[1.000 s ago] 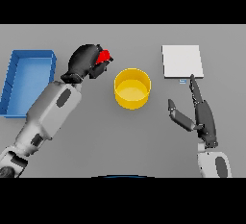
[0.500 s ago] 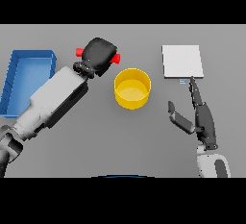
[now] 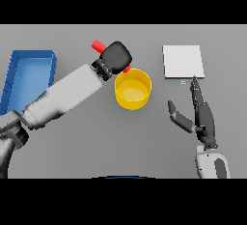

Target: Pick up the red beaker and tilt it to pour out 1 green nut into yellow bowl. Pick up the yellow bowl and place it on the metallic measuring scale.

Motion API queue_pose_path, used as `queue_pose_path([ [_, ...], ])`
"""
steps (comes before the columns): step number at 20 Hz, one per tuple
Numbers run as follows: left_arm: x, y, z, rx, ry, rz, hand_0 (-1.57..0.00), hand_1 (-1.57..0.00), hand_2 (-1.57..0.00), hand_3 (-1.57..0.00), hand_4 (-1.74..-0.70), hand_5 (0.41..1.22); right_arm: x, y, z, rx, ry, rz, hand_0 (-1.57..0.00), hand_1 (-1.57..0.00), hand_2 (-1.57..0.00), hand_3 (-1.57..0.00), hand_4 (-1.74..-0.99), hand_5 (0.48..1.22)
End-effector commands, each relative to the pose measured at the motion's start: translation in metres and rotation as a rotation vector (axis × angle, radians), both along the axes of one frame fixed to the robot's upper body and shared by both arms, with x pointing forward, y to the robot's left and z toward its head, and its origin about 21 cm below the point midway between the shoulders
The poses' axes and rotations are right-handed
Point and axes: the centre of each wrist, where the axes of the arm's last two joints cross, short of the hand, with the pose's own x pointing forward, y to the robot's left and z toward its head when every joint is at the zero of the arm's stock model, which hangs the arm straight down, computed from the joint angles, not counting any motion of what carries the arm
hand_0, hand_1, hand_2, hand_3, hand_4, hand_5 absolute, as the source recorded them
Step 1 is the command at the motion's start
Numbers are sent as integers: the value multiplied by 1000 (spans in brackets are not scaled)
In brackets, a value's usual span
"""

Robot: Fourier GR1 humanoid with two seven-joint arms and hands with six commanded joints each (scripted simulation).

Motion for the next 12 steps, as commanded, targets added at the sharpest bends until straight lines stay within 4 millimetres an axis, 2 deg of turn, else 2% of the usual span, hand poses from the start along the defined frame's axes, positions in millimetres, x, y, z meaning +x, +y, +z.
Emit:
queue_pose_path([
  [1,-1,-2,-2,46,-8,-11,-1571,-1571,-1571,-1522,-1734,1220,0,1,2,-1,0,0,1,1,1,1,-1291,634],
  [8,3,-13,1,243,-90,-103,-1571,-1571,-1571,-1561,-1739,1221,0,3,-2,-34,16,-18,1,1,1,1,-1276,593],
  [12,6,-24,8,377,-126,-133,-1571,-1571,-1571,-1567,-1736,1221,-2,1,-5,-63,25,-37,1,1,1,1,-1236,582],
])
